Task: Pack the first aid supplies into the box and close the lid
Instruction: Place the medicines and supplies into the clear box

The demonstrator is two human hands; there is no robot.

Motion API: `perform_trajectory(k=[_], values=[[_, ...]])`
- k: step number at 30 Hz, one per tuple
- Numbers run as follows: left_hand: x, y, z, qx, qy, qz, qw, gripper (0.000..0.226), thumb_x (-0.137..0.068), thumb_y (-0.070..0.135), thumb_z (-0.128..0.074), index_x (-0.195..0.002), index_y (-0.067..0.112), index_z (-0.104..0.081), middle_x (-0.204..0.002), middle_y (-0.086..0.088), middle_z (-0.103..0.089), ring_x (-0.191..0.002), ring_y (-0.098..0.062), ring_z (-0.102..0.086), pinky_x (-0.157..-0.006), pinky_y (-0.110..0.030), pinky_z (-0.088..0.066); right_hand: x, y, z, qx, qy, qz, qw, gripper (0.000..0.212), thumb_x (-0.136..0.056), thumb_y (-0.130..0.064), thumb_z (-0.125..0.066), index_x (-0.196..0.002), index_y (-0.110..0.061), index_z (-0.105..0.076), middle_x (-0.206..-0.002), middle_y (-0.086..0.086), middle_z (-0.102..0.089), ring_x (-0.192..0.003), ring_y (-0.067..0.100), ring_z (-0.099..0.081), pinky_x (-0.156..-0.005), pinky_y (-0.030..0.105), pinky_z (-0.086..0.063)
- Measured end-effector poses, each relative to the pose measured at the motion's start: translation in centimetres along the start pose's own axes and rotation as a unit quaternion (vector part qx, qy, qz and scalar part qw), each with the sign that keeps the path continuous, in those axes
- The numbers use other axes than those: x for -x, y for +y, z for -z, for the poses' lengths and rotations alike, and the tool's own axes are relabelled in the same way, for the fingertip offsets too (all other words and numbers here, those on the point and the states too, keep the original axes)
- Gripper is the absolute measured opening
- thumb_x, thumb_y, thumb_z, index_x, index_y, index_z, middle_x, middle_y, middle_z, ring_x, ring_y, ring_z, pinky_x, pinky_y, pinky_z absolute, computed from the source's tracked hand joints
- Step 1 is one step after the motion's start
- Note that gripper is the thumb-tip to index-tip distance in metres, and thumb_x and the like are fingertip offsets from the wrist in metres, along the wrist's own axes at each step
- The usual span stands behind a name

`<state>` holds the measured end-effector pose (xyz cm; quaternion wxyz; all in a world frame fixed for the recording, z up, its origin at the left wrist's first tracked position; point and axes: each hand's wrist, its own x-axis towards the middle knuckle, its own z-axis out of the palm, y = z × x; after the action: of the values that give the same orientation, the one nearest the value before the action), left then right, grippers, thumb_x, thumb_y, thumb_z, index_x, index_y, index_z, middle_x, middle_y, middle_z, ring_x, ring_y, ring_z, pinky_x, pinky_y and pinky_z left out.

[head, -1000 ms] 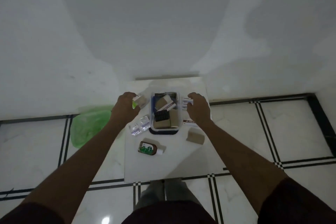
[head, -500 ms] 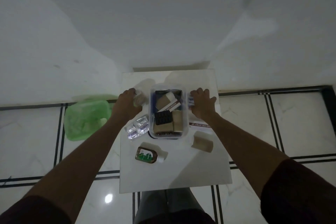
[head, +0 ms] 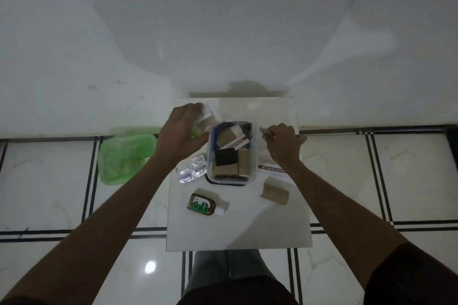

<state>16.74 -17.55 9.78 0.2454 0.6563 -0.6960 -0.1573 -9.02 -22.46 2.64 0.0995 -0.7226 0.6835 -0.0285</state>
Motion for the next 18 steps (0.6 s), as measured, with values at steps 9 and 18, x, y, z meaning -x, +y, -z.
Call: perform_trajectory(k=[9, 18], values=[[-2.7, 0.4, -4.0, -0.122, -0.13, -0.142, 0.974, 0.061, -0.072, 0.042, -0.07, -0.123, 0.014, -0.055, -0.12, -0.008, -0.064, -0.111, -0.027, -0.059, -0.099, -0.054, -0.036, 6.7, -3.9, 2.8, -0.023, 0.118, 0.242, 0.963, 0.013, -0.077, -0.014, -0.071, -0.088, -0.018, -0.068, -0.083, 0.003, -0.069, -0.076, 0.023, -0.058, -0.066, 0.033, -0.038], [-2.3, -0.8, -6.3, -0.143, -0.138, -0.173, 0.965, 0.049, -0.077, 0.022, -0.069, -0.123, 0.012, -0.056, -0.135, -0.007, -0.058, -0.125, -0.027, -0.054, -0.103, -0.056, -0.035, 3.6, -7.2, -0.5, 0.045, 0.065, 0.381, 0.921, 0.011, -0.082, -0.015, -0.062, -0.074, -0.014, -0.068, -0.078, 0.004, -0.071, -0.072, 0.025, -0.064, -0.065, 0.032, -0.05]])
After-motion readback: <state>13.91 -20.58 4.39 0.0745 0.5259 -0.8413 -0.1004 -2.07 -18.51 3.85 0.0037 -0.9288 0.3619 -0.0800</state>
